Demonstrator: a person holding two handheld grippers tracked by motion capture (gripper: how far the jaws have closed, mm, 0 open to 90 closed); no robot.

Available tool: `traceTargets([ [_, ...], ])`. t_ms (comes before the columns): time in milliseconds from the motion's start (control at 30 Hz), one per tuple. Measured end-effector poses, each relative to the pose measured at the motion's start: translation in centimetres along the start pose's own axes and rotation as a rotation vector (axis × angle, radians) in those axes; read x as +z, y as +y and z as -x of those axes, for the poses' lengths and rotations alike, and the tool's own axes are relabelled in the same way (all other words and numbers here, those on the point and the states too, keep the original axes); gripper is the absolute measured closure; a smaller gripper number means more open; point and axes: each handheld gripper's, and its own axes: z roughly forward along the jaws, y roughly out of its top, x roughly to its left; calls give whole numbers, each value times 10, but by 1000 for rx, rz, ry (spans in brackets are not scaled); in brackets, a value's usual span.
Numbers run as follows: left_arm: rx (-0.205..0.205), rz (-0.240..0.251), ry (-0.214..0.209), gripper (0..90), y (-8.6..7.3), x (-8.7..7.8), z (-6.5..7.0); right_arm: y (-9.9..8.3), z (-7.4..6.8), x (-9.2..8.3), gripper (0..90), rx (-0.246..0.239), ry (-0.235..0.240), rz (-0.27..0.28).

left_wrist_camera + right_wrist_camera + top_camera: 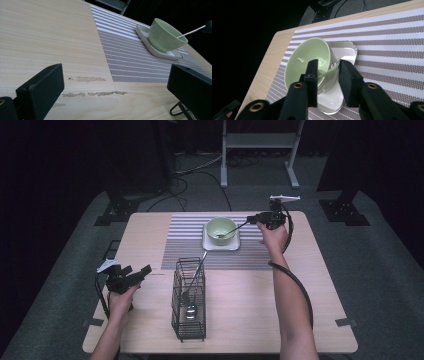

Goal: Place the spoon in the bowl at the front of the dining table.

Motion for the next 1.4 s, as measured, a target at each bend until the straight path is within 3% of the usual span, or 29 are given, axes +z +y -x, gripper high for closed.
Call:
traceTargets([
  [233, -2, 2, -7, 0, 0, -1, 2, -5, 3, -8, 575, 12, 48, -9],
  [700, -3, -2, -12, 0, -2, 2, 3, -17, 13, -22, 471, 16, 94, -26],
  [1400, -3, -8, -6, 0, -2, 3, 5, -32, 13, -32, 382, -26, 135, -58],
])
